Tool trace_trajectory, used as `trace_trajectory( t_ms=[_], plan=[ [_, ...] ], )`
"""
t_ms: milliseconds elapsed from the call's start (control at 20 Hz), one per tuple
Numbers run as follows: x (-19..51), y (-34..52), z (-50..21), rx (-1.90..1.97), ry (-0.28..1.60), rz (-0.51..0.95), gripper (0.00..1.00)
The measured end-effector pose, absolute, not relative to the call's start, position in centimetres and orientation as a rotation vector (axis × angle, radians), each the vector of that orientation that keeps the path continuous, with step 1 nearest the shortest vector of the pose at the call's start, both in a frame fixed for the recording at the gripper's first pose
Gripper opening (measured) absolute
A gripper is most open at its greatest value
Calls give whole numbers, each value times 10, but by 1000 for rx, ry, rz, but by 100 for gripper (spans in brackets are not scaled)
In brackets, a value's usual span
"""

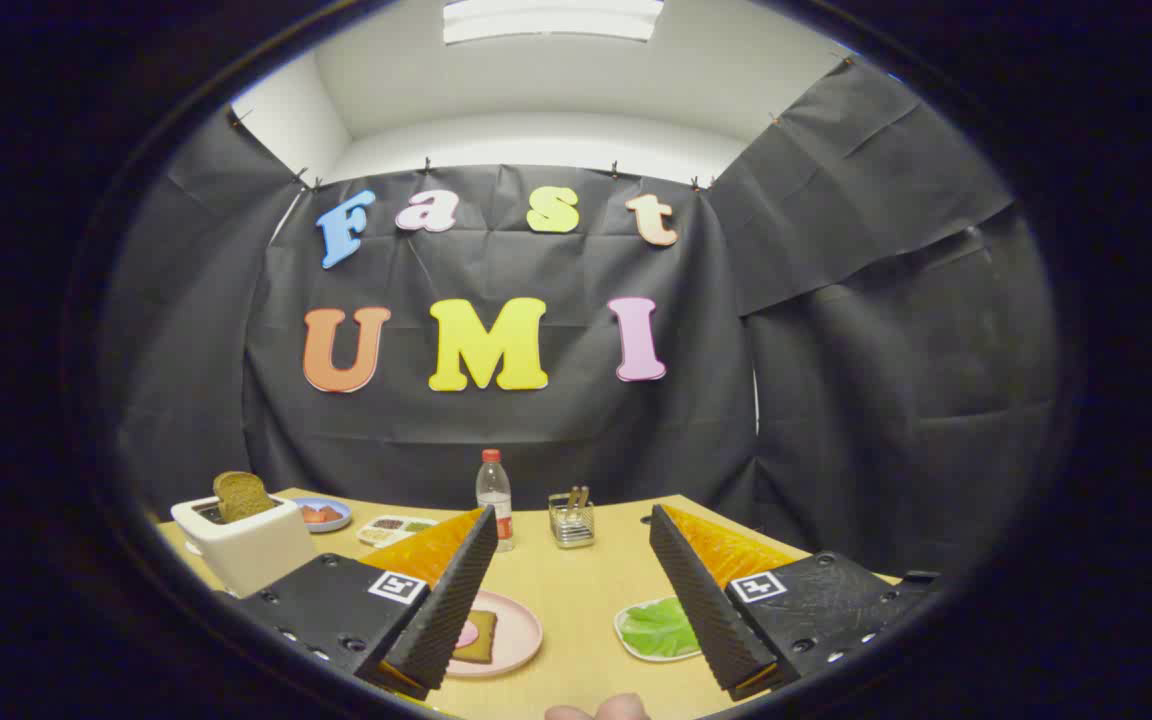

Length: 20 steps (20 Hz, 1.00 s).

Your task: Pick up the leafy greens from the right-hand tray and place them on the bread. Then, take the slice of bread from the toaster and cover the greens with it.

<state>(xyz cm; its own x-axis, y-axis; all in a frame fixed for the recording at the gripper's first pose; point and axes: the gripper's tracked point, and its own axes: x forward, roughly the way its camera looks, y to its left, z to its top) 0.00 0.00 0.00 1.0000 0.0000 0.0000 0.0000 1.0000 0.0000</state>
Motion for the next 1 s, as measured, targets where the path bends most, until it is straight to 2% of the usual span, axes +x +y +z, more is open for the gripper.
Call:
trace_trajectory(
  t_ms=[1000],
  plan=[
    [-1, 10, 3, -18, -24, 21, 94]
  ],
)
